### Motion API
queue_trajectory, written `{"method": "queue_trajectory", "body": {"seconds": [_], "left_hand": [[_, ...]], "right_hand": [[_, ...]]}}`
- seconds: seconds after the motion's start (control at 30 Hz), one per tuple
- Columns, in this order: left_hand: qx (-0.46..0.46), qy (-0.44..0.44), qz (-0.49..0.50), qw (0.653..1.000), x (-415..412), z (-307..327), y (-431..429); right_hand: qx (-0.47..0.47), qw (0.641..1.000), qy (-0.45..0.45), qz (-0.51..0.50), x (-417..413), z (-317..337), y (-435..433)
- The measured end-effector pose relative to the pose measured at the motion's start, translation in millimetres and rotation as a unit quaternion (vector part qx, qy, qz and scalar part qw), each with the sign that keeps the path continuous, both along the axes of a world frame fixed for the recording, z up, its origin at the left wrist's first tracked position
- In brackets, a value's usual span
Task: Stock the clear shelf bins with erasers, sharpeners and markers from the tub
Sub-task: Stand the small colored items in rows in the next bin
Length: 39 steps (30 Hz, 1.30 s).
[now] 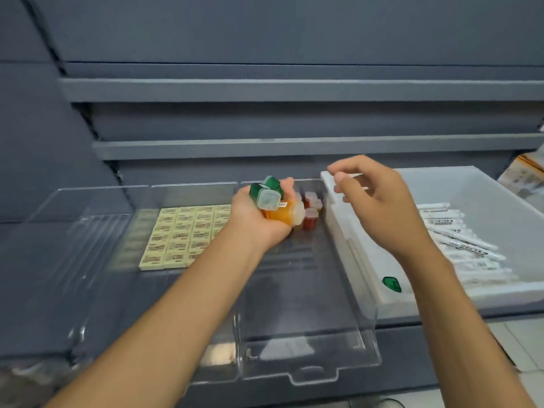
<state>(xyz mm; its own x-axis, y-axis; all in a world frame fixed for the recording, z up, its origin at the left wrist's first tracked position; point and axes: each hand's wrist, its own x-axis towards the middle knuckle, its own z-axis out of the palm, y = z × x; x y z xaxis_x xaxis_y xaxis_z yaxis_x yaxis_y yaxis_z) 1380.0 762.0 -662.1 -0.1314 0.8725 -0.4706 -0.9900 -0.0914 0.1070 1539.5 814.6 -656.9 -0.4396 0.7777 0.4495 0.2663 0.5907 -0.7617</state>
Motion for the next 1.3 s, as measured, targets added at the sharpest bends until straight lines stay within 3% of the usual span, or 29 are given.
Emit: {"method": "queue_trajectory", "body": {"seconds": [0.2,0.5,0.83,1.0,1.3], "left_hand": [[-0.037,0.017,-0.017,0.999,-27,-23,-29],[0.019,0.162,-0.095,0.982,-54,-33,-63],[-0.017,0.453,-0.092,0.886,-91,-47,-109],[-0.003,0.515,-0.052,0.855,-82,-46,-110],[-0.076,0.529,-0.010,0.845,-86,-62,-118]], "right_hand": [[-0.012,0.998,-0.009,0.056,-37,-11,-26],[-0.041,0.989,-0.012,0.140,-80,-46,-56],[-0.031,0.988,-0.057,0.139,-94,-54,-64],[-0.025,0.984,-0.045,0.168,-99,-56,-75],[-0.013,0.964,-0.122,0.236,-102,-67,-92]]}}
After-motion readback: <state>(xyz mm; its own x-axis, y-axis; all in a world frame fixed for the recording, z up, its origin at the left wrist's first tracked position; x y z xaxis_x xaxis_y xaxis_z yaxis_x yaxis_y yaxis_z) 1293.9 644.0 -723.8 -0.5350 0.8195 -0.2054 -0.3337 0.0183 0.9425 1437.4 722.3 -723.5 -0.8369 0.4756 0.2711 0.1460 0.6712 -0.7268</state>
